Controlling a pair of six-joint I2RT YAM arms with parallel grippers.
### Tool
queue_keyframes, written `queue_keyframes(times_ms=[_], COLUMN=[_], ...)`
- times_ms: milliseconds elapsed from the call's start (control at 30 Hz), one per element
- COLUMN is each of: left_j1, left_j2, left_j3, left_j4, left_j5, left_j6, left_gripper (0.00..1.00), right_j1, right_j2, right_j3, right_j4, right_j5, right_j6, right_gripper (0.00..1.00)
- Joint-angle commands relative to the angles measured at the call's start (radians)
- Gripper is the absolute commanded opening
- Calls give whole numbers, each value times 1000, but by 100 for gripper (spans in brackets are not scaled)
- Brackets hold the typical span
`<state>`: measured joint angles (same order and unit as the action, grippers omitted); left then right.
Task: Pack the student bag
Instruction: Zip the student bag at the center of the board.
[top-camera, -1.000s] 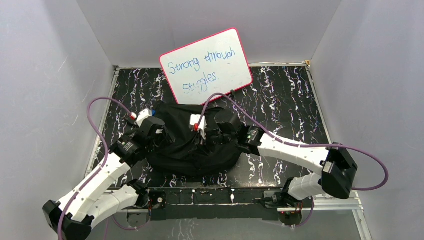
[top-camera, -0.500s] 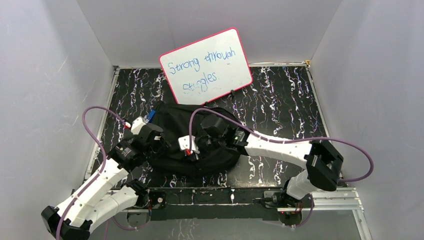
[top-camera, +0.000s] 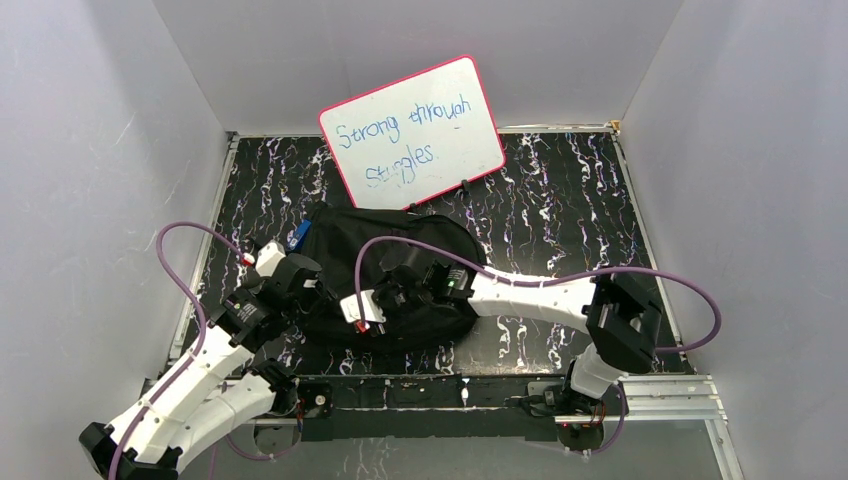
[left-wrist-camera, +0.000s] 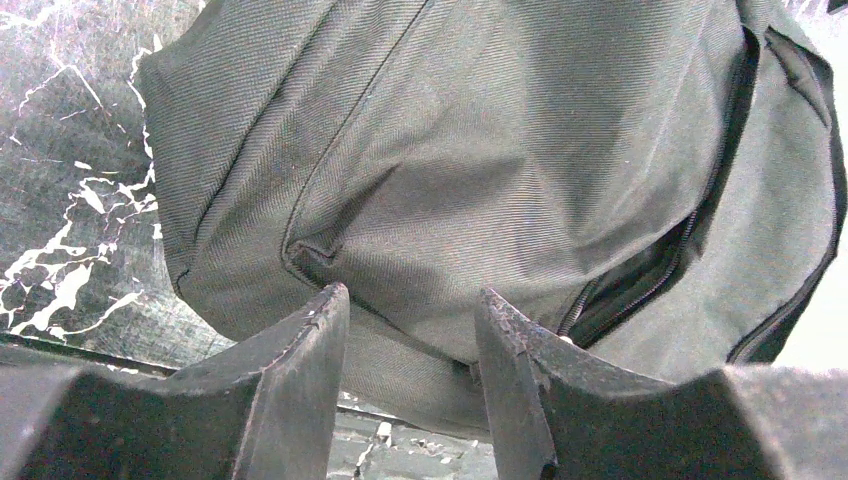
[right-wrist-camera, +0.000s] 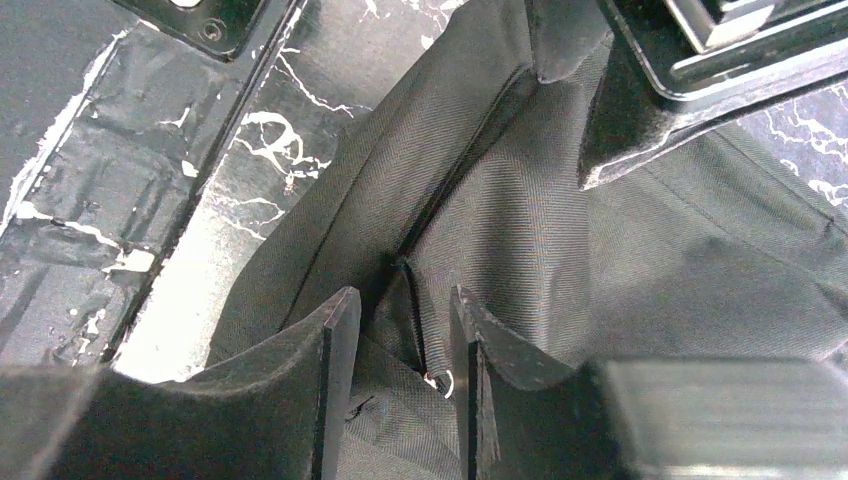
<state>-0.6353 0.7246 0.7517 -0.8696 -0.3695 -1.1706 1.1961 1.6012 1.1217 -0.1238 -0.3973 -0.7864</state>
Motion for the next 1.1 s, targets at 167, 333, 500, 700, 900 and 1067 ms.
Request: queue_keyframes(times_ms=[167,333,500,700,900,1067], left_j1=[1,0,1,1,0,0], left_j2=[-10,-8,-9,-11,-5,0], left_j3=[-24,-22,-23,-22,-20,-19], left_j4=[-18,-17,-22,-22,-21,-21], left_j5=[-26,-26,-26,-29,-29,-28], left_j6=[-24,-23,-25,-26,-27,-27], left_gripper=[48,48,49,50,50,50], right_j1=[16,17,17,16,17,17], right_j2=[28,46,63,82,96,95], right_j3=[43,47,53,60,66,65], right_j4=[33,48,49,53,55,66], right_j5=[86,108,108,110,124,146], right_j6=[-66,-70,-69,-68,-63,-54], right_gripper=[45,41,38,34,26,10])
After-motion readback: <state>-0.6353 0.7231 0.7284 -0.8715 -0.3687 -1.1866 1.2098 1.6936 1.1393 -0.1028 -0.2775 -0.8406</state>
